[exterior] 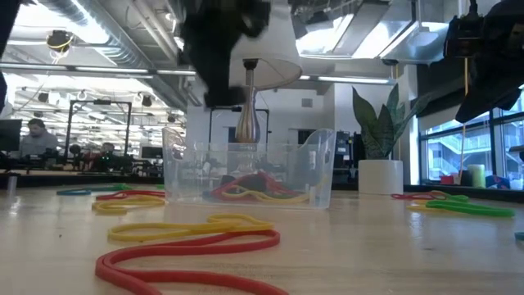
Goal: Pick and place rubber bands into bin
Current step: Put the left black rubber band into the transparent bin, then put the green rubber band into the transparent bin
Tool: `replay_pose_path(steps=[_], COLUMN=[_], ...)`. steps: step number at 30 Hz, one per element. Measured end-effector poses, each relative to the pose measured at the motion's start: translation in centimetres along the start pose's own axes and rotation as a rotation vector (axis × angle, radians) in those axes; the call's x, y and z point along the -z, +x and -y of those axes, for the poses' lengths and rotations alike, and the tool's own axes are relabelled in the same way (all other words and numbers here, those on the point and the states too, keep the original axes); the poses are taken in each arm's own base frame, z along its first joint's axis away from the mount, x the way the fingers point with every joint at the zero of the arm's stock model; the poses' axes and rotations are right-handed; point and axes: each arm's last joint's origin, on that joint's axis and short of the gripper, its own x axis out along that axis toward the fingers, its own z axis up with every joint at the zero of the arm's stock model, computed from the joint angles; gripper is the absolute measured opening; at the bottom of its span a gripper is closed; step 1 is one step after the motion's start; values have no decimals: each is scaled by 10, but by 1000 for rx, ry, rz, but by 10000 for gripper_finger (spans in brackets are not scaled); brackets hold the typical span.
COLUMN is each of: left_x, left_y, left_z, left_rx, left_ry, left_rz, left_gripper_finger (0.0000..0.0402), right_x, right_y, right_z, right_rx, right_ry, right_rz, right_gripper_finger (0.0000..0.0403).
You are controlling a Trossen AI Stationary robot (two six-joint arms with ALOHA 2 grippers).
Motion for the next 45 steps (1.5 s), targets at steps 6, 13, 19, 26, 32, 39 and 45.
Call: replay_pose_path(steps=[6, 13, 19, 26, 32, 39, 45], left_x=[-2, 0, 7, 39, 86, 137, 162], left_y=[21, 12, -11, -46, -47, -25, -9], left_z=[0, -7, -17, -42, -75, -104, -118], left_rx=[31, -6, -59, -94, 15, 194, 276], left_ry=[8, -4, -29, 51, 19, 60, 119], left_rz=[-106, -111, -80, 33, 161, 325, 444], left_gripper_finger=[36, 111, 126, 16, 2, 2, 2], right_x=[0, -1, -3, -8, -19, -28, -20], right_y=[0, 0, 0, -4, -7, 6, 31], right_z=[0, -2, -4, -10, -25, -53, -68], right_rx=[-1, -15, -42, -46, 4, 163, 283], right_ry=[4, 12, 54, 117, 140, 223, 332], right_rz=[0, 10, 26, 26, -20, -215, -362], right_gripper_finger=[27, 27, 27, 6, 3, 2, 26])
